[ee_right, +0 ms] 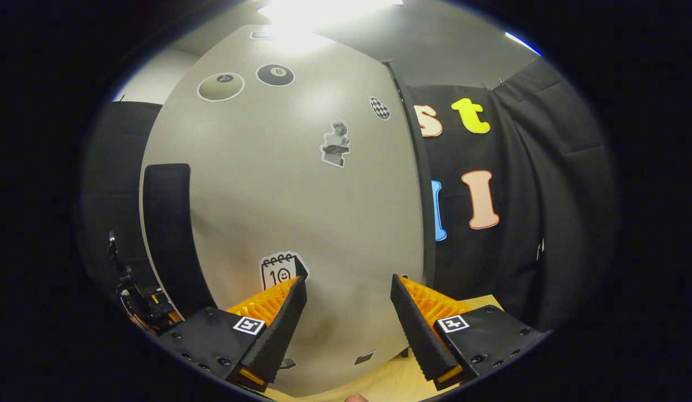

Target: Open the cabinet door with the right hand, grasp the bottle in the cabinet with the left hand and place it on the coaster, then close the cabinet door with the right hand.

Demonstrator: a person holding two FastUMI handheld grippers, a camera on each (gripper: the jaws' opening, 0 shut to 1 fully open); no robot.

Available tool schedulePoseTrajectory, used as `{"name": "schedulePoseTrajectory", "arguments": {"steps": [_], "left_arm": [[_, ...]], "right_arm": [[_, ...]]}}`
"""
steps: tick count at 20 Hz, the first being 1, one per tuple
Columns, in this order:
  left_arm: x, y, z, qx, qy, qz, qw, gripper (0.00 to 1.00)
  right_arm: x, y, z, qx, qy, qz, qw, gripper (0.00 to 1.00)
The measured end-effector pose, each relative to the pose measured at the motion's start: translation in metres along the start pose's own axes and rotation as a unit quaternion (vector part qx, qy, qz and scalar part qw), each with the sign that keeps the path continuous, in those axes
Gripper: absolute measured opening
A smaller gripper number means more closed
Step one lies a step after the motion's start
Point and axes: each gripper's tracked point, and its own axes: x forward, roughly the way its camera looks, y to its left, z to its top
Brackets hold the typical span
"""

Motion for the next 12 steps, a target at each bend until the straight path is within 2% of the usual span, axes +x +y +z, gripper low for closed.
{"name": "schedulePoseTrajectory", "arguments": {"steps": [4,5,8,12], "left_arm": [[-0.003,0.023,-0.004,0.003,0.005,0.018,1.0,0.77],[-0.005,0.03,-0.003,0.004,0.004,0.025,1.0,0.8],[-0.009,0.051,-0.005,0.007,0.004,0.043,0.999,0.77],[-0.009,0.087,-0.014,0.008,0.01,0.067,0.998,0.8]], "right_arm": [[0.014,0.003,0.0,0.01,-0.004,-0.001,1.0,0.97],[0.019,0.003,0.0,0.011,-0.004,-0.003,1.0,0.98],[0.052,0.013,-0.005,0.011,-0.004,-0.008,1.0,0.98],[0.079,0.017,-0.008,0.029,-0.006,-0.01,1.0,0.98]]}}
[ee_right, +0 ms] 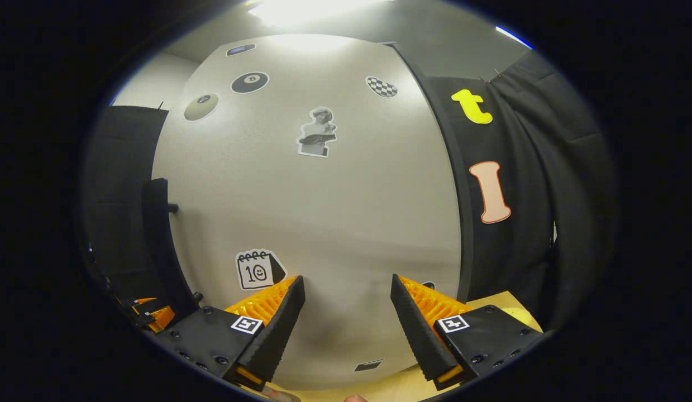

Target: Open the cabinet door with the right hand, grasp the bottle in the cabinet with the left hand and place it on the coaster, then close the cabinet door with the right hand.

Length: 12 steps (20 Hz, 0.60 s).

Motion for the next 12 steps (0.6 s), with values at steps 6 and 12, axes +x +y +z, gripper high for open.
{"name": "schedulePoseTrajectory", "arguments": {"steps": [6,12], "left_arm": [[0.003,0.028,-0.009,-0.006,0.01,0.017,1.0,0.77],[0.013,0.017,-0.012,-0.006,0.021,-0.01,1.0,0.78]], "right_arm": [[0.033,0.006,-0.003,0.021,0.0,-0.004,1.0,0.98],[0.05,0.009,-0.003,0.01,-0.013,-0.031,0.999,0.98]]}}
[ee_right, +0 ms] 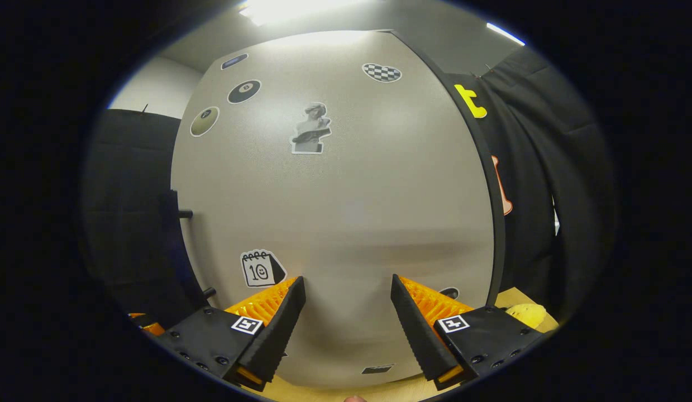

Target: Open the cabinet door with the right hand, grasp the bottle in the cabinet with the left hand and place it on the coaster, then close the cabinet door with the right hand.

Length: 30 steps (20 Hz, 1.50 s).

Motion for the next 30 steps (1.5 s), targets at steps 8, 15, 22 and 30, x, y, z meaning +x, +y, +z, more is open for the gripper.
{"name": "schedulePoseTrajectory", "arguments": {"steps": [8,15,22,30], "left_arm": [[-0.003,-0.074,0.026,0.003,-0.011,-0.036,0.999,0.78],[-0.034,-0.17,0.056,-0.02,-0.018,-0.063,0.998,0.78],[-0.082,-0.243,0.08,-0.002,-0.026,-0.065,0.998,0.77],[-0.125,-0.274,0.108,0.015,-0.048,-0.051,0.997,0.78]], "right_arm": [[-0.045,-0.015,0.017,-0.04,-0.017,0.009,0.999,0.98],[-0.143,-0.076,0.03,-0.11,-0.026,0.004,0.994,0.98],[-0.219,-0.144,0.025,-0.131,-0.038,-0.001,0.991,0.98],[-0.261,-0.181,0.016,-0.107,-0.03,0.005,0.994,0.99]]}}
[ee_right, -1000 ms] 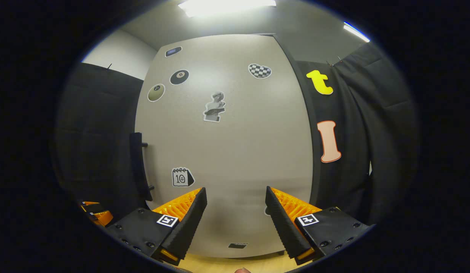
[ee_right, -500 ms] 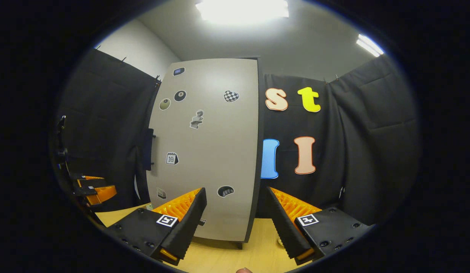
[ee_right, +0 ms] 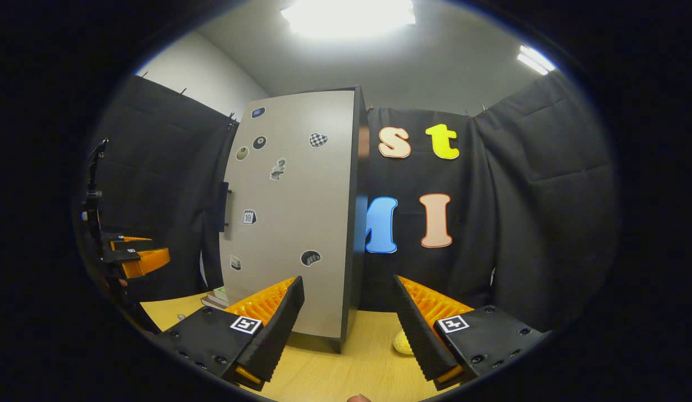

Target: Open the cabinet door with the right hand, grasp the bottle in the cabinet with the left hand and place it on the coaster, then close the cabinet door with the right hand.

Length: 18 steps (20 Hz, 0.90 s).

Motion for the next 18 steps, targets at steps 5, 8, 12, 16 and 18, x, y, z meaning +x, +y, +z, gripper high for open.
{"name": "schedulePoseTrajectory", "arguments": {"steps": [5,8,12,16,18], "left_arm": [[-0.004,0.005,0.013,0.005,-0.015,-0.007,1.0,0.78],[-0.008,0.015,0.019,0.007,-0.023,-0.01,1.0,0.78],[-0.008,0.033,0.021,0.004,-0.025,-0.01,1.0,0.78],[-0.011,0.048,0.02,0.004,-0.027,-0.008,1.0,0.78],[-0.012,0.054,0.02,0.004,-0.028,-0.008,1.0,0.8]], "right_arm": [[-0.011,0.001,0.012,0.025,-0.016,-0.022,0.999,0.98],[-0.013,0.007,0.015,0.025,-0.018,-0.03,0.999,0.98],[-0.015,0.021,0.016,0.021,-0.013,-0.032,0.999,0.98],[-0.02,0.03,0.021,0.025,-0.015,-0.038,0.999,0.98],[-0.02,0.033,0.02,0.026,-0.013,-0.042,0.999,0.98]]}}
